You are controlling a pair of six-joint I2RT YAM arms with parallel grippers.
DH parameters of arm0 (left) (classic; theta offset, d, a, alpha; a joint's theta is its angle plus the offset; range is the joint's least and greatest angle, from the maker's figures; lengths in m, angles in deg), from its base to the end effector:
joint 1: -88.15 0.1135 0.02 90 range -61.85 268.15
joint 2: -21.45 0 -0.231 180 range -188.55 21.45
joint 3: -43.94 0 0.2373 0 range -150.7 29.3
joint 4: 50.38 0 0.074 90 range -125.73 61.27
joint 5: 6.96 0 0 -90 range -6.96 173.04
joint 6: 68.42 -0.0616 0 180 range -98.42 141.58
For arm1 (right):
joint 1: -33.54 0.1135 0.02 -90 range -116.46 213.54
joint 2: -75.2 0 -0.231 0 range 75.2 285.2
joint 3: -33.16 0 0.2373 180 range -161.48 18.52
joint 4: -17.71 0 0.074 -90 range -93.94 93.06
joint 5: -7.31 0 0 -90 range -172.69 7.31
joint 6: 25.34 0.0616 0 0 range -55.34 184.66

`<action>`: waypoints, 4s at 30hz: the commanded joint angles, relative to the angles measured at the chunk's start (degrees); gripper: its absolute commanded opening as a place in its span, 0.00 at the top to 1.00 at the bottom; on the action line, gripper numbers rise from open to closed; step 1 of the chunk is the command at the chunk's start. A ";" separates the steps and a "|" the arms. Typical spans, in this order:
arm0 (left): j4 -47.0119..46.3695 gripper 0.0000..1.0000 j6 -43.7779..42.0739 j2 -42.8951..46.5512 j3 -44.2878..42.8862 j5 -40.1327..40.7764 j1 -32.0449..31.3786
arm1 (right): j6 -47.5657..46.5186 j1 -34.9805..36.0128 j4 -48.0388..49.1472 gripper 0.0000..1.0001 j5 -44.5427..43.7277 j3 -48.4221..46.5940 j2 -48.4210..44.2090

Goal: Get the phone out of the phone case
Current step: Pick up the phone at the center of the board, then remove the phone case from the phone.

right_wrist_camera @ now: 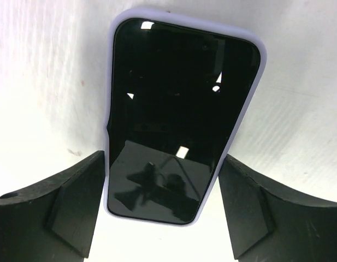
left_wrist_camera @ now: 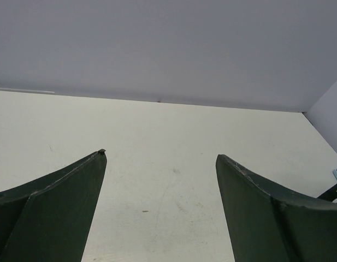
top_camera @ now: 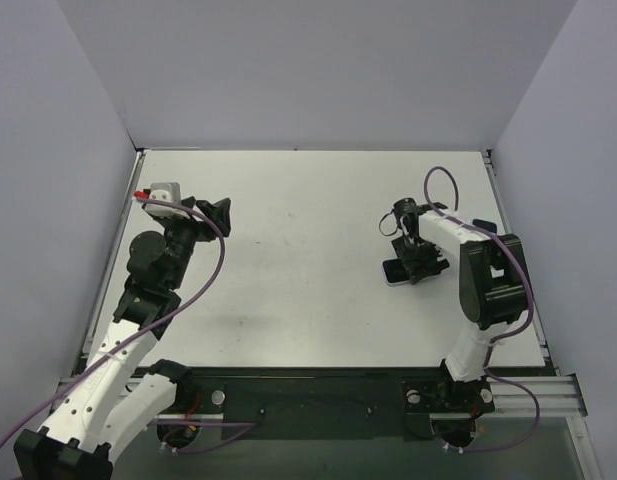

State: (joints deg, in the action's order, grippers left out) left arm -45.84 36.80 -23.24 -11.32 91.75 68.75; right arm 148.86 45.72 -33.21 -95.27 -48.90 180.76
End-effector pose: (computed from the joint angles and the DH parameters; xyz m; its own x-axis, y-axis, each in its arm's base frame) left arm 0.2136 -0.0653 0.3337 0.0467 -0.2916 -0.9554 0.2058 0.9387 -0.2764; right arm 0.3309 0.0577 0.1122 -0.2431 0.9409 -0.2359 0.9217 0.2998 0.2460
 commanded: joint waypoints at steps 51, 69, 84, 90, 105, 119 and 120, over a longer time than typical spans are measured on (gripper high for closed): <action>-12.13 0.30 34.26 -45.58 -13.35 -50.11 -4.24 | -55.99 35.98 51.21 1.00 8.54 17.50 -31.91; -9.75 0.74 30.92 -46.98 -15.10 -51.33 -8.37 | -57.66 38.00 44.28 1.00 7.92 12.49 -30.15; -1.06 1.00 20.55 -34.96 -16.77 -46.94 -7.58 | -57.40 35.28 33.29 0.11 15.39 17.93 -39.99; 2.26 1.00 17.13 -30.29 -18.43 -51.94 -7.41 | -52.84 32.21 35.38 0.11 29.51 18.46 -39.73; -23.03 1.00 54.37 -11.84 2.21 -55.21 -0.38 | -30.60 29.74 85.99 0.48 58.79 33.93 -41.85; -17.84 1.00 54.30 -11.04 -0.95 -57.75 0.15 | -29.01 30.70 90.07 0.72 64.87 35.25 -42.28; -17.84 1.00 54.47 -10.86 -1.21 -57.93 0.24 | -29.36 30.79 89.45 0.71 65.83 35.08 -42.80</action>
State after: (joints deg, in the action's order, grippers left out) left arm -60.73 89.76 -35.04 -7.98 35.88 68.36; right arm 120.10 75.95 51.11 -34.37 -13.60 140.72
